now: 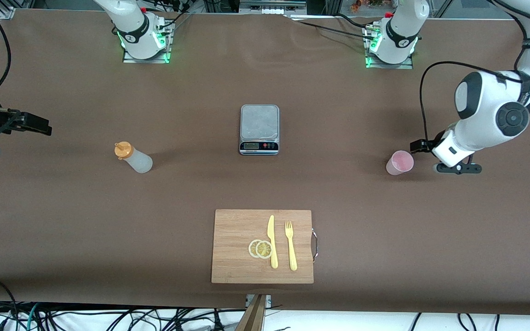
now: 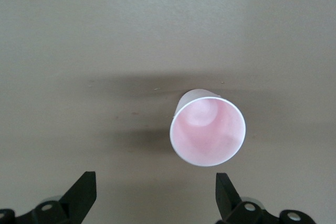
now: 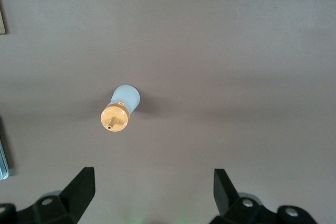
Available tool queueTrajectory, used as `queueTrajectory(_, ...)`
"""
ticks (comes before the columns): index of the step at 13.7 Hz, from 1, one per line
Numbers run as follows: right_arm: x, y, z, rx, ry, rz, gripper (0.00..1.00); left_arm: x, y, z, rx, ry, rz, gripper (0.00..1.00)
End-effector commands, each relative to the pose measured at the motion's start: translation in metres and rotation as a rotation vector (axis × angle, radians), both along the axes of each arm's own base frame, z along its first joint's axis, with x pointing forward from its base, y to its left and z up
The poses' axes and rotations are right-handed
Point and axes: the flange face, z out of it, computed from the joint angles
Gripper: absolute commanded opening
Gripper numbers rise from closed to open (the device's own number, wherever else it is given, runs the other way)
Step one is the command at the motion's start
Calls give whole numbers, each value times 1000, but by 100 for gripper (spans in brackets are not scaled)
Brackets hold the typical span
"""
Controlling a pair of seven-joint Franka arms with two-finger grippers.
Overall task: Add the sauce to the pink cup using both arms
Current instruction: 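Lower the left gripper around the pink cup and close it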
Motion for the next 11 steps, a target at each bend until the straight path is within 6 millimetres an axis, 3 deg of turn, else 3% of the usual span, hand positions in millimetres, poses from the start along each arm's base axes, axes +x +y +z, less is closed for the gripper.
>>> queueTrajectory(1, 1, -2, 4, 7, -5, 7, 100, 3, -8, -14, -11, -6, -12, 100)
queueTrajectory(11, 2, -1, 4, 9, -6, 20, 100, -12, -9, -54, 21, 16, -39, 100)
